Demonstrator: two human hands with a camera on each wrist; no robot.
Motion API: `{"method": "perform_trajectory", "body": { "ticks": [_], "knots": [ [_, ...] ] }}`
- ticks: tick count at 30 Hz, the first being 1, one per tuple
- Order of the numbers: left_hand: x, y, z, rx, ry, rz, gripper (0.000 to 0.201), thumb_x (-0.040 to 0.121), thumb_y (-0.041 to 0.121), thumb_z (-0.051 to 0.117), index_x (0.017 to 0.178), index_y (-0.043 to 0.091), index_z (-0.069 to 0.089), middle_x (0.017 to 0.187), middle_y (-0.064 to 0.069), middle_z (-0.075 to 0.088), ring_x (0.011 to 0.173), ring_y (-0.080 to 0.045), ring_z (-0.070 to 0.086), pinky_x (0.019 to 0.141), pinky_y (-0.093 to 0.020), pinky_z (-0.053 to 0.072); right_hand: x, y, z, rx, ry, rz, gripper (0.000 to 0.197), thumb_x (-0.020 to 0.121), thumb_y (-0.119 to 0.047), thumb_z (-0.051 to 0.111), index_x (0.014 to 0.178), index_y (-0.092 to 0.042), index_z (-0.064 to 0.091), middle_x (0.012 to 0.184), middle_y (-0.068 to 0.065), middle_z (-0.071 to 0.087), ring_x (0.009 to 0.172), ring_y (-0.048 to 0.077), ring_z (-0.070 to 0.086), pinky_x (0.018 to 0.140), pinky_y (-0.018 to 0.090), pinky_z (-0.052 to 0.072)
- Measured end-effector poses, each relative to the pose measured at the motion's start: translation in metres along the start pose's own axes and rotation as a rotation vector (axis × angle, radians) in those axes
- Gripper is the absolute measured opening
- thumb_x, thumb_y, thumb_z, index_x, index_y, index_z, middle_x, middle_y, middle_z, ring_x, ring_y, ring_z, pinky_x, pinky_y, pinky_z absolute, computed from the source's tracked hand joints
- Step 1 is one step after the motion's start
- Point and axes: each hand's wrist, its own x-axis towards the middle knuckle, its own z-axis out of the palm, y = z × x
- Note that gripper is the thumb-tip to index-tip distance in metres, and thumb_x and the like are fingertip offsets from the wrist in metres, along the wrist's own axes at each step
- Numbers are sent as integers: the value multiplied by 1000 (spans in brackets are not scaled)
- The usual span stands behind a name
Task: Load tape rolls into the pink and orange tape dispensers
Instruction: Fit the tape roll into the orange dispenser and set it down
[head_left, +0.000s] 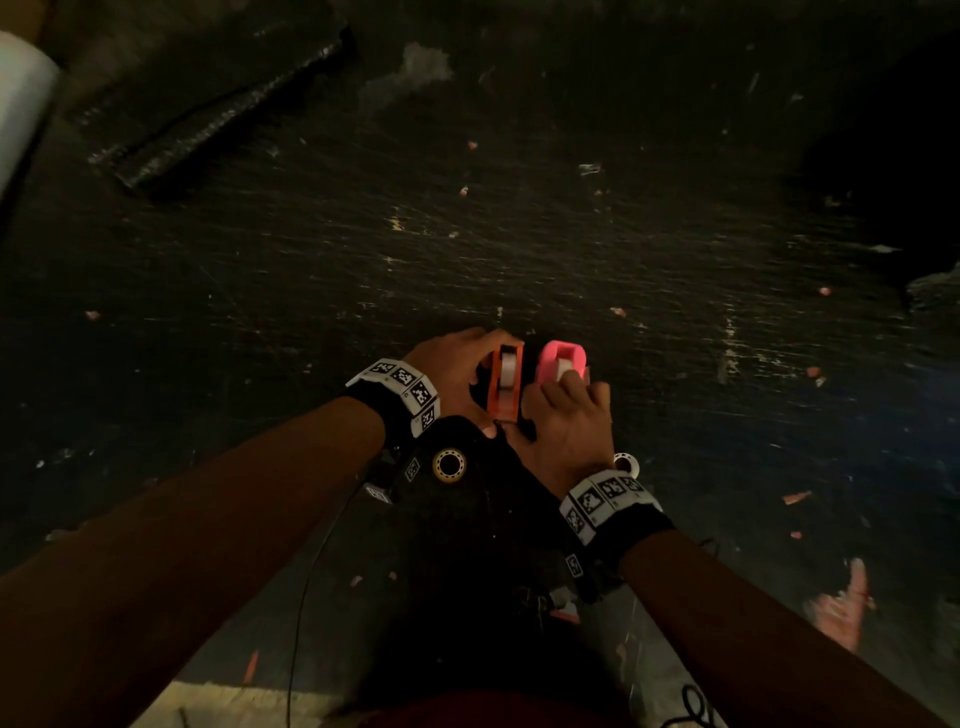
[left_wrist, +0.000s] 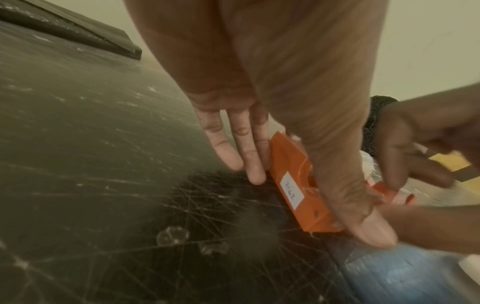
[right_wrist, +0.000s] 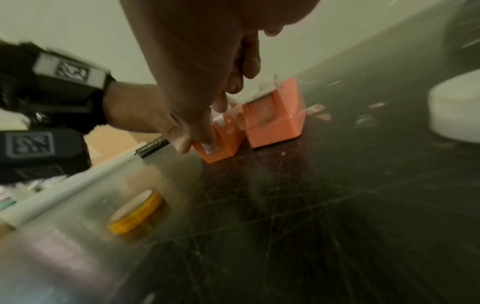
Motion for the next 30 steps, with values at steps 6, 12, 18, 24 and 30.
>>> {"method": "perform_trajectory", "body": {
  "ticks": [6,12,18,24,30],
  "knots": [
    [-4,3,1,13,-6,-32,122,51,45,97,150,47,26,141,3,50,107,-14,61,84,-32,52,-2,-8,-1,39,-44,-12,38,78,-46,69,101,-17,62,93,5,68,98,32,60,89,55,48],
    [-36,1,13,-99,100,-210,134,49,58,94,153,44,11,143,1,45,117,-17,57,100,-47,52,-57,23,-11,69,-18,207,32,74,-45,71,91,-21,59,97,3,60,93,27,57,80,43,40],
    [-89,-8,71,-47,194,-229,88,55,70,83,127,41,43,129,12,45,113,-9,54,99,-42,54,-104,61,-10,136,-146,401,58,78,-30,75,131,-19,55,127,10,53,116,31,53,94,47,51],
    [-100,-2,90,11,147,-232,51,76,31,83,120,31,58,129,1,48,112,-20,61,99,-42,54,-96,62,-9,214,-48,346,47,79,-7,73,124,-7,63,120,19,58,107,40,61,91,52,55],
    [-96,-15,49,65,321,-335,43,78,31,80,116,33,60,123,4,52,110,-20,60,91,-40,55,-26,10,-38,54,21,67,36,78,-35,69,111,-20,67,109,6,66,100,31,58,81,43,45]
  ]
}}
